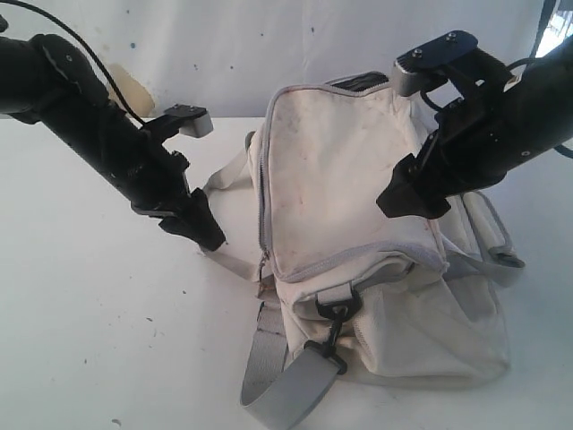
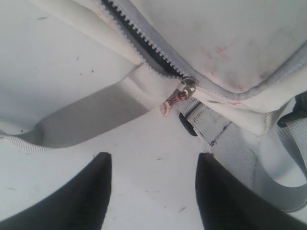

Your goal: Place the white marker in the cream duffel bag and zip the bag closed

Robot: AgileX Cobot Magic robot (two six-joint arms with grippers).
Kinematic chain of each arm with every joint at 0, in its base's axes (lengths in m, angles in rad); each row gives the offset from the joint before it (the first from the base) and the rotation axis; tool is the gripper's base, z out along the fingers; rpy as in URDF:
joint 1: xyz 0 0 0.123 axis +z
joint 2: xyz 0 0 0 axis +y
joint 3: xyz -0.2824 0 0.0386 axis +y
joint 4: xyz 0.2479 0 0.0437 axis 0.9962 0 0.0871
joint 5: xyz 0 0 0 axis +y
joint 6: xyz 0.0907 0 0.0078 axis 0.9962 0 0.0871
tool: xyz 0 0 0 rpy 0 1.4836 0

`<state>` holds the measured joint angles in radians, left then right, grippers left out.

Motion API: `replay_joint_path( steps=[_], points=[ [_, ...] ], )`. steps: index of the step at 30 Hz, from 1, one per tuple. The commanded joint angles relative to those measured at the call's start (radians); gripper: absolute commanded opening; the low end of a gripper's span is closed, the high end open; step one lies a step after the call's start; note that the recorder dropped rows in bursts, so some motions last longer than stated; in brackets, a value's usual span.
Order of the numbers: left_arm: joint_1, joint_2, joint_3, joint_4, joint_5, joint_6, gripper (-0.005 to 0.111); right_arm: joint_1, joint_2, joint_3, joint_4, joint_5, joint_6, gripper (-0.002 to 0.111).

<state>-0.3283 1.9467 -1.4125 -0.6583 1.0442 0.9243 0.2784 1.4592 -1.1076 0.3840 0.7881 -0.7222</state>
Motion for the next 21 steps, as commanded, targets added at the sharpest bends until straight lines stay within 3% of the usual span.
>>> replay_joint_path(
  steps=[1,12,21],
  points=[
    [-0.003,0.021,0.005,-0.055,0.01,0.015,0.056,0.0,-0.001,0.004,0.005,-0.009,-0.009,0.076],
    [-0.003,0.098,0.005,-0.283,0.022,0.108,0.056,0.0,-0.001,0.004,0.005,-0.009,-0.009,0.076],
    [-0.005,0.175,0.005,-0.299,0.052,0.344,0.056,0.0,-0.001,0.004,0.005,-0.009,-0.009,0.076]
  ],
)
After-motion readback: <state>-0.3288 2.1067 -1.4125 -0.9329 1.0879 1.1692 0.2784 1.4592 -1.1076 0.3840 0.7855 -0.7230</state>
